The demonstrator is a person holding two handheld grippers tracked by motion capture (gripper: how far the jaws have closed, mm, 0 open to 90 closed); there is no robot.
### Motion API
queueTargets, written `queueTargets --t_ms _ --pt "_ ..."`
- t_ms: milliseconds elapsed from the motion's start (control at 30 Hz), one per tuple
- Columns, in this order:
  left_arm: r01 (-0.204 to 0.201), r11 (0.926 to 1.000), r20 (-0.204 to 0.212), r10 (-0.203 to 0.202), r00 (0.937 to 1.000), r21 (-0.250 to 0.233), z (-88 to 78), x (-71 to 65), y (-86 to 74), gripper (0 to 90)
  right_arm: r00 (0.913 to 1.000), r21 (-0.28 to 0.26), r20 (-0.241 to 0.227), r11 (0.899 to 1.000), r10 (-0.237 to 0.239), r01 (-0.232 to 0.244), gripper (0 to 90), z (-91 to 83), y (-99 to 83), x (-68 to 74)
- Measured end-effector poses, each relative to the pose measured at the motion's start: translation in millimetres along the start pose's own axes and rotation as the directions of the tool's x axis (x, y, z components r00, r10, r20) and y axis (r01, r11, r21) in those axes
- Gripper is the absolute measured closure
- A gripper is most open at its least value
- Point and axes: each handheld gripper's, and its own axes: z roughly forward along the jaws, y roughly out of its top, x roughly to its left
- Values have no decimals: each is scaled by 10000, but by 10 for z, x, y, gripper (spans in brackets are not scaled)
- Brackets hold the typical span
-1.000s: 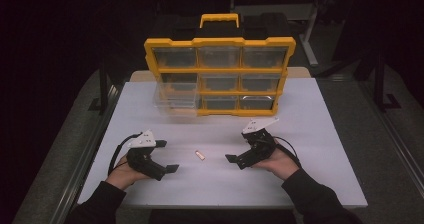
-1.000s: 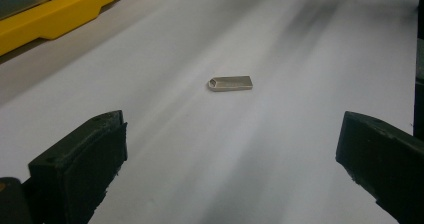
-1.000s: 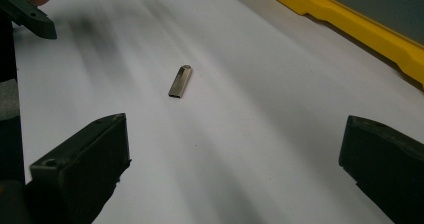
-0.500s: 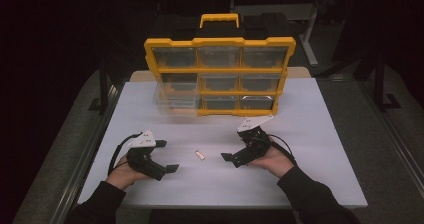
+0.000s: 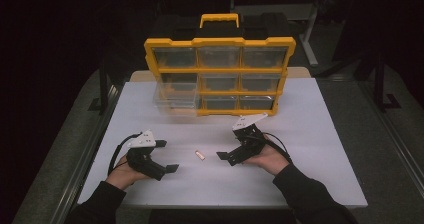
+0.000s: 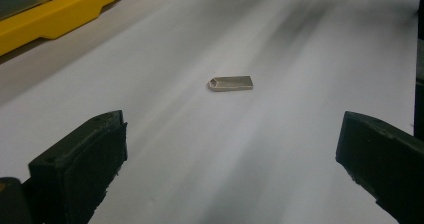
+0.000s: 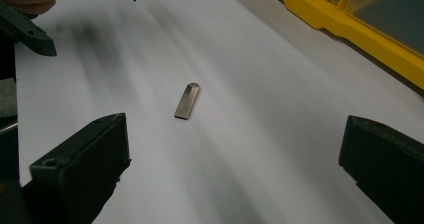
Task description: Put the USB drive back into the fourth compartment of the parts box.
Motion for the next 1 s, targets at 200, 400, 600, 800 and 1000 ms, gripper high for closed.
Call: queueTargets --t_ms 200,400,600,800,1000 --pt "-3 10000 -8 3 10000 -8 -1 2 0 0 10000 20 -36 10000 -29 29 0 35 37 10" --pt "-4 10000 1 4 10000 -1 0 0 1 0 10000 31 -69 10000 -69 69 0 69 75 21" --pt "-25 10000 -14 25 10000 -3 0 3 1 0 9999 55 -121 9999 -87 88 0 112 107 28" --pt "-13 10000 -22 13 10000 -16 -3 4 1 0 9998 67 -156 9999 -128 129 0 156 150 43" --pt "-19 10000 -11 19 10000 -26 -3 3 0 0 9997 117 -198 9998 -147 150 0 221 207 61"
